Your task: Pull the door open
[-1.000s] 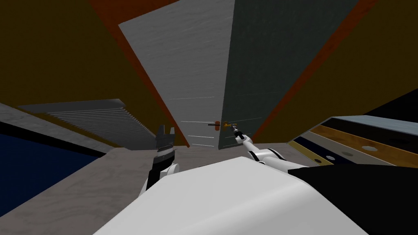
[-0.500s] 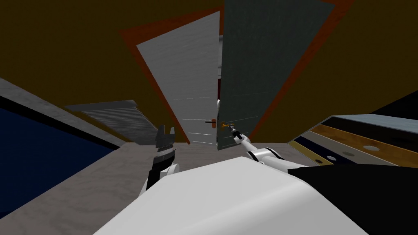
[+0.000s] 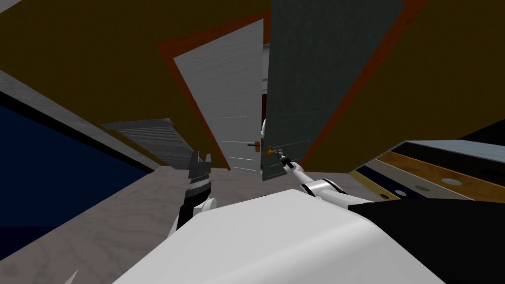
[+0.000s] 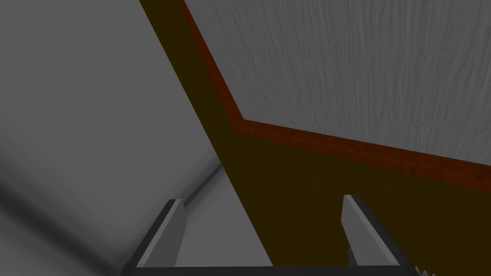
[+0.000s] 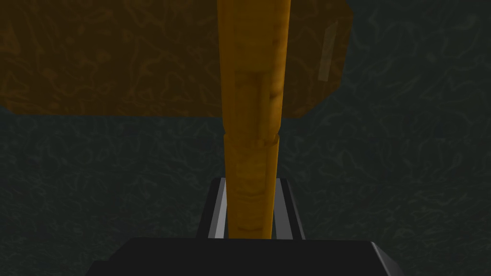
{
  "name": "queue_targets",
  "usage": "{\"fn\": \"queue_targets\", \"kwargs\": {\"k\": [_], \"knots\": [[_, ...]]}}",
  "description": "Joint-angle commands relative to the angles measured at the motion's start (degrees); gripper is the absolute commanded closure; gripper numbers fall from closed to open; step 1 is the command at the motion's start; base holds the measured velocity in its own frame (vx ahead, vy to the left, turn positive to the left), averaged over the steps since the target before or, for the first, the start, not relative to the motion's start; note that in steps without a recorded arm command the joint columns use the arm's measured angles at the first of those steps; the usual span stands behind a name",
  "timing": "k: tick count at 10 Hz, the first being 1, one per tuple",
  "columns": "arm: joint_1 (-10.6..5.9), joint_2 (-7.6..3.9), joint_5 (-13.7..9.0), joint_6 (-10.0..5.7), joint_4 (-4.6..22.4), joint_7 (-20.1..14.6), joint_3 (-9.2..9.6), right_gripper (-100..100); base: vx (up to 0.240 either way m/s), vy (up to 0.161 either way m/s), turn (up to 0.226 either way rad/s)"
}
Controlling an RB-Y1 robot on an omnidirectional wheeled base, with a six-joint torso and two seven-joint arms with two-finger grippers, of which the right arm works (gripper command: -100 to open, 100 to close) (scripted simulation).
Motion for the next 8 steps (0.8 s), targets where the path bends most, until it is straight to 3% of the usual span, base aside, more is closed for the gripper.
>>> {"fn": "queue_targets", "kwargs": {"k": [1, 6, 7, 8], "knots": [[-0.62, 0.30, 0.4, -1.37, 1.7, -0.5, 0.78, 100, -0.152, -0.089, 0.051], [0.18, -1.76, 2.6, -4.51, 1.0, -5.7, 4.71, 100, -0.210, -0.127, 0.109], [0.03, -2.11, 2.3, -3.77, 0.9, -5.4, 4.09, 100, -0.097, -0.050, 0.013], [0.86, -2.74, 3.3, -5.27, 0.2, -7.2, 5.58, 100, -0.142, -0.070, 0.022]]}}
